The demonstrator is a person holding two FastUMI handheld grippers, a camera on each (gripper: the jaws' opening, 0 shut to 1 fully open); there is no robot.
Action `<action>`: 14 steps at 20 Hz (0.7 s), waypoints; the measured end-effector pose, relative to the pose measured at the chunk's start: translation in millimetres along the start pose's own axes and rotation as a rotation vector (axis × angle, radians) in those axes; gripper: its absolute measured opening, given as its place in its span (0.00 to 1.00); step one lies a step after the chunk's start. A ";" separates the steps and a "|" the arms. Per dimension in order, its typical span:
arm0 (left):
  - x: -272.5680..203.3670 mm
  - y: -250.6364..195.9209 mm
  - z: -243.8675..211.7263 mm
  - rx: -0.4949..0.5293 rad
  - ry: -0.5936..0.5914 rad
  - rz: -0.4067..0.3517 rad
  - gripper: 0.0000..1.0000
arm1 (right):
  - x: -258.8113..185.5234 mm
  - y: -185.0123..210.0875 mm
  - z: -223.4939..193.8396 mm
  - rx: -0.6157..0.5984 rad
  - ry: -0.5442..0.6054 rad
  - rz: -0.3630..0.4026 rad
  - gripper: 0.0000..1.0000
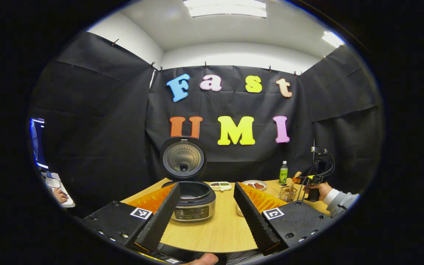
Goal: Close the left gripper, press the button to open the rice cooker; take a wooden spoon from the chopstick holder with the right hand, scoop a spoonful of rice and pour it into the rice cooker, then put the wooden spoon back into the chopstick holder.
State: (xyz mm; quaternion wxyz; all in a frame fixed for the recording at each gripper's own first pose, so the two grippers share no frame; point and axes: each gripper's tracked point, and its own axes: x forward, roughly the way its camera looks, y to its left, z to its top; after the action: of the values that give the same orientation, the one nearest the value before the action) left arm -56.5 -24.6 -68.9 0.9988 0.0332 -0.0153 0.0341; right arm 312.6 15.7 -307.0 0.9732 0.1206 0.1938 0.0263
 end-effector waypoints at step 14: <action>-2.3 -0.9 -10.8 0.011 0.009 -0.013 0.94 | -22.7 44.2 26.1 -0.003 0.005 0.146 0.14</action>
State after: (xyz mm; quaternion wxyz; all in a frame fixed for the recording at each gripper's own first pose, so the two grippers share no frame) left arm -58.5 -25.0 -79.8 0.9988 0.0387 -0.0103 0.0278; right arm 301.5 50.5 -264.3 0.9684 0.1330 0.1867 0.0979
